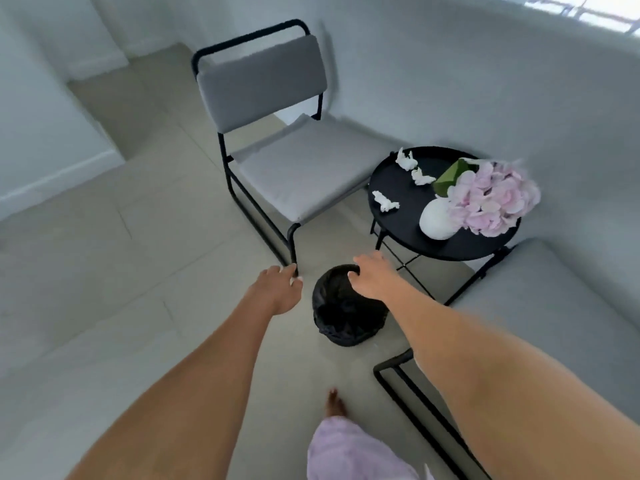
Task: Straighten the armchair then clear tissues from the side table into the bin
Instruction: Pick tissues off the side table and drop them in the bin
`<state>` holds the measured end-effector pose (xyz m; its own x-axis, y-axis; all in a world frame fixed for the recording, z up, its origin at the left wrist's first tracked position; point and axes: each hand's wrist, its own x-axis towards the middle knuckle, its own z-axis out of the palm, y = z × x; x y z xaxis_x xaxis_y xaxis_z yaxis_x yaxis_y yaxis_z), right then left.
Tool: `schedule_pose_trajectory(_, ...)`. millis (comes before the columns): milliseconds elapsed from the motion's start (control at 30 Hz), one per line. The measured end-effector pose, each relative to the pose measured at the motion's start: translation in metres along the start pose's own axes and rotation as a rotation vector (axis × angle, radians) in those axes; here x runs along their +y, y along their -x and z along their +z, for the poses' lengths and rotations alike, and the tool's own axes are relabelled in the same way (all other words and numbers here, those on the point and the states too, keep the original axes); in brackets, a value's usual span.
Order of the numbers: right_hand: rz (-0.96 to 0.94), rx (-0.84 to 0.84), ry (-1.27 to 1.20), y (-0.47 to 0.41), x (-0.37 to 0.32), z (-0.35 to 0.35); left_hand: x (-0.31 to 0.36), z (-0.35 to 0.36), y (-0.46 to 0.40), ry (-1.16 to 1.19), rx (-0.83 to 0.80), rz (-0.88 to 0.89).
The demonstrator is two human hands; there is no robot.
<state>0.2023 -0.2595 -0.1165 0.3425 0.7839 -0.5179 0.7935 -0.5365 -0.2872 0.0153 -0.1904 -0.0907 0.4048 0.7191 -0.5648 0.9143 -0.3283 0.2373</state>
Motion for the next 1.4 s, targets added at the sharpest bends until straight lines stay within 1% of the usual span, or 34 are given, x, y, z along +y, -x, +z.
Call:
schedule_pose_trajectory(100, 0.108, 0.005, -0.030, -0.027, 0.016, -0.013, 0.017, -0.024, -0.048, -0.080, -0.045, 0.091)
schedule_pose_trajectory(200, 0.212, 0.000, -0.118, -0.042, 0.029, -0.028, 0.037, -0.040, -0.089, -0.122, -0.102, 0.153)
schedule_pose_trajectory(300, 0.303, 0.030, -0.138, -0.057, 0.040, -0.038, 0.060, -0.053, -0.120, -0.186, -0.155, 0.253)
schedule_pose_trajectory(433, 0.440, 0.071, -0.229, -0.082, 0.043, -0.051, 0.083, -0.073, -0.175, -0.265, -0.199, 0.362)
schedule_pose_trajectory(567, 0.589, 0.145, -0.384, -0.104, 0.041, -0.065, 0.105, -0.092, -0.231, -0.349, -0.219, 0.463)
schedule_pose_trajectory(700, 0.701, 0.194, -0.552, -0.111, 0.038, -0.066, 0.128, -0.103, -0.263, -0.464, -0.267, 0.544)
schedule_pose_trajectory(867, 0.817, 0.226, -0.698, -0.117, 0.049, -0.061, 0.172, -0.104, -0.292, -0.507, -0.294, 0.634)
schedule_pose_trajectory(967, 0.834, 0.222, -0.739, -0.124, 0.060, -0.055, 0.192, -0.100, -0.308, -0.479, -0.301, 0.659)
schedule_pose_trajectory(1067, 0.811, 0.245, -0.745, -0.140, 0.070, -0.050, 0.209, -0.092, -0.331, -0.462, -0.306, 0.645)
schedule_pose_trajectory(1133, 0.809, 0.295, -0.770, -0.152, 0.076, -0.047, 0.214, -0.084, -0.349, -0.450, -0.293, 0.636)
schedule_pose_trajectory(1200, 0.842, 0.378, -0.787, -0.167, 0.086, -0.044, 0.219, -0.074, -0.371, -0.424, -0.286, 0.638)
schedule_pose_trajectory(1267, 0.903, 0.478, -0.838, -0.175, 0.093, -0.045, 0.221, -0.065, -0.391, -0.405, -0.275, 0.641)
schedule_pose_trajectory(1333, 0.995, 0.573, -0.928, -0.182, 0.102, -0.045, 0.229, -0.053, -0.410, -0.435, -0.246, 0.657)
schedule_pose_trajectory(1400, 1.055, 0.674, -0.962, -0.186, 0.108, -0.045, 0.238, -0.043, -0.426, -0.451, -0.242, 0.674)
